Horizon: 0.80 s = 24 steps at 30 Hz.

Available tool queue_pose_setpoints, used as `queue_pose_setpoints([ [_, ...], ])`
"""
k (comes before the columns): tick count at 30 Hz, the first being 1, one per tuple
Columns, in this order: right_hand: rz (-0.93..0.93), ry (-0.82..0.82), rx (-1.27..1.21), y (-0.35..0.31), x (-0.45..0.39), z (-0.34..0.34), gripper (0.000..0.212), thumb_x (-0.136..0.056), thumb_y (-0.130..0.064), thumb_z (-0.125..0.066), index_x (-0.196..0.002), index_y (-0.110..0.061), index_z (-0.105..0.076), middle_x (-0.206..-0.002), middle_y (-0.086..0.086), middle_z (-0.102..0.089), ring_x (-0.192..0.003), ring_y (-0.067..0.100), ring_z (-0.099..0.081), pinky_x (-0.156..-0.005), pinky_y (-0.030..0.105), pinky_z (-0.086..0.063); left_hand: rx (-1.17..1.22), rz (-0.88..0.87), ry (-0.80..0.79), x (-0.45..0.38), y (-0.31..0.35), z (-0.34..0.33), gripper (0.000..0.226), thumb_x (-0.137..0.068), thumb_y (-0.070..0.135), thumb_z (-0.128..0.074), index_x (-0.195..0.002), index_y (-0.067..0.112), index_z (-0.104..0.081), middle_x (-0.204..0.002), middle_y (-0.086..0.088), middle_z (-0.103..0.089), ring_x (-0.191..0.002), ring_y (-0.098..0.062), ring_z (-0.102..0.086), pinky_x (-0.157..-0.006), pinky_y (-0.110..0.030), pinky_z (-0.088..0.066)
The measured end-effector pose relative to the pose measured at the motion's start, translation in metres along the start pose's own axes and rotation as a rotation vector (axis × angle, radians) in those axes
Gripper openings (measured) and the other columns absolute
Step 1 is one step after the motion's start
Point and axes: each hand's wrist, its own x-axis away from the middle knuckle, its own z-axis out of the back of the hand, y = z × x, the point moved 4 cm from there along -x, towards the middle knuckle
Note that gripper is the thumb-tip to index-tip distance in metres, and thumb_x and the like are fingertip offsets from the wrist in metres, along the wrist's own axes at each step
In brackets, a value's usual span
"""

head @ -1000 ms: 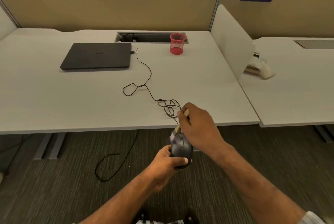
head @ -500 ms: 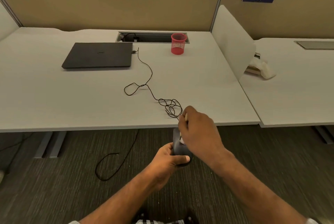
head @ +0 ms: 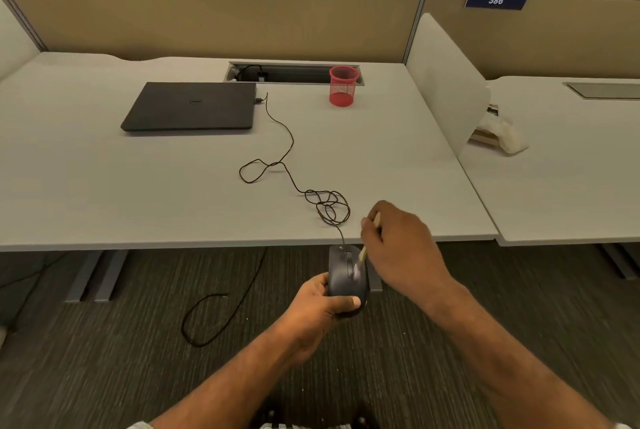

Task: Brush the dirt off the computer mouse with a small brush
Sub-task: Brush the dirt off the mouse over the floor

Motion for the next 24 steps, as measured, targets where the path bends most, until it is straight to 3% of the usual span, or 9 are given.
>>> queue_pose_setpoints([
  [5,-0.009,-0.049,-0.173,-0.008,0.003,-0.014,0.011,-0.1,-0.034,-0.048,-0.097,-0.025,-0.054,-0.073,-0.01,-0.058,-0.067,0.005,-0.059,-0.057,0.017,-0.041,0.022,0.009,-0.007,0.0,-0.001,0.0,0.05,-0.084,-0.009,-0.071,-0.131,0.007,-0.06,-0.133,-0.017,-0.067,-0.121,-0.033,-0.068,-0.103,-0.045,-0.058],
  [9,0.009,-0.02,-0.282,-0.005,-0.002,-0.001,0.011,-0.099,-0.034,-0.05,-0.101,-0.025,-0.057,-0.073,-0.013,-0.059,-0.069,0.004,-0.06,-0.057,0.015,-0.042,-0.014,-0.011,-0.006,0.002,0.003,0.001,0.052,-0.082,-0.006,-0.075,-0.13,0.01,-0.061,-0.129,-0.014,-0.071,-0.116,-0.029,-0.072,-0.09,-0.034,-0.061],
  [12,0.058,-0.029,-0.259,-0.005,-0.01,0.01,0.011,-0.099,-0.033,-0.051,-0.096,-0.024,-0.058,-0.071,-0.013,-0.059,-0.068,0.008,-0.058,-0.058,0.024,-0.046,-0.057,-0.025,0.011,0.002,0.003,0.002,0.054,-0.082,-0.004,-0.077,-0.131,0.012,-0.059,-0.128,-0.013,-0.071,-0.113,-0.027,-0.073,-0.085,-0.03,-0.06],
  [18,0.146,-0.32,-0.116,-0.015,-0.019,-0.002,0.017,-0.099,-0.039,-0.049,-0.086,-0.028,-0.051,-0.072,-0.009,-0.059,-0.069,0.009,-0.056,-0.059,0.026,-0.038,-0.065,-0.016,0.004,0.0,0.001,0.003,0.051,-0.084,-0.005,-0.074,-0.131,0.012,-0.062,-0.127,-0.012,-0.072,-0.112,-0.025,-0.074,-0.091,-0.034,-0.06],
  [21,0.158,-0.281,-0.033,-0.016,-0.027,-0.008,0.019,-0.1,-0.04,-0.046,-0.094,-0.023,-0.053,-0.079,-0.004,-0.062,-0.074,0.015,-0.058,-0.064,0.031,-0.044,-0.089,-0.008,0.017,0.001,-0.001,0.002,0.053,-0.083,-0.005,-0.075,-0.132,0.012,-0.062,-0.129,-0.011,-0.071,-0.115,-0.025,-0.072,-0.091,-0.034,-0.06],
  [24,0.194,-0.162,0.024,-0.015,-0.037,-0.005,0.021,-0.101,-0.038,-0.044,-0.093,-0.021,-0.051,-0.07,-0.006,-0.059,-0.063,0.01,-0.054,-0.056,0.03,-0.039,-0.101,-0.002,0.024,0.002,-0.004,0.001,0.056,-0.083,-0.004,-0.077,-0.134,0.011,-0.06,-0.13,-0.01,-0.07,-0.115,-0.024,-0.071,-0.089,-0.031,-0.061],
])
